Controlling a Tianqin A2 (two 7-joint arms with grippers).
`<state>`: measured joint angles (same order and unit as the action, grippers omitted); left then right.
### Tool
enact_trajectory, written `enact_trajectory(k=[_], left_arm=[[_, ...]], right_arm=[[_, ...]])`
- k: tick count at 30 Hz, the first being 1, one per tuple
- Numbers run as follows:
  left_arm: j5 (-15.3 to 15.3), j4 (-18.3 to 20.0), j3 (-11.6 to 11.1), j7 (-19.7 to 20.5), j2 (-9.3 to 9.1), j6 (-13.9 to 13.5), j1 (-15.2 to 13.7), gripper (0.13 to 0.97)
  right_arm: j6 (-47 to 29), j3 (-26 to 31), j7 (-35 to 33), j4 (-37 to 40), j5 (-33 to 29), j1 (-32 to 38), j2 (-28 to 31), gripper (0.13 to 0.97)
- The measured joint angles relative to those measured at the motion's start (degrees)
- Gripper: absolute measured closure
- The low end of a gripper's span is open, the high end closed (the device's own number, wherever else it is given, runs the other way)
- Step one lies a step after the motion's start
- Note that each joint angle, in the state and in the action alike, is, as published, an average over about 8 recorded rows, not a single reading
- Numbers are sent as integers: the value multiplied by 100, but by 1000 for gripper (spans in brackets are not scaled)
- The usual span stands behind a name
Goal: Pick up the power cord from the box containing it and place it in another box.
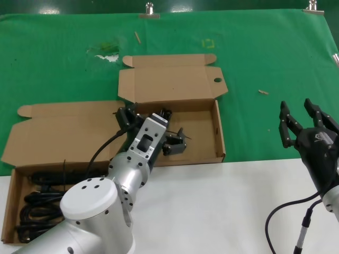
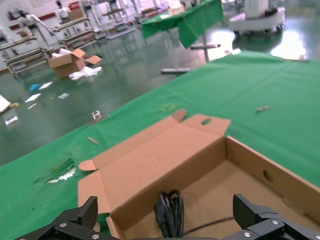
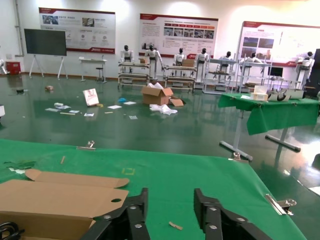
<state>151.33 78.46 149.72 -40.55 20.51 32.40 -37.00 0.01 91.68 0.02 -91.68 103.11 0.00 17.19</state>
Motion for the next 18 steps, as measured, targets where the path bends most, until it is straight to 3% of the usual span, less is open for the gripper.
enact_trajectory(k=[2,11,18], left_arm=[[-143,39,-169,120,-10,-97,108,156],[-798,219,-958,671,-55,-537,607,138],[-1306,358,-1574,1098,-90,-878,1000,132]], right_arm=[[0,0,0,0,0,0,0,809],[0,0,0,0,0,0,0,636],[0,0,-1,0,1,0,0,446]])
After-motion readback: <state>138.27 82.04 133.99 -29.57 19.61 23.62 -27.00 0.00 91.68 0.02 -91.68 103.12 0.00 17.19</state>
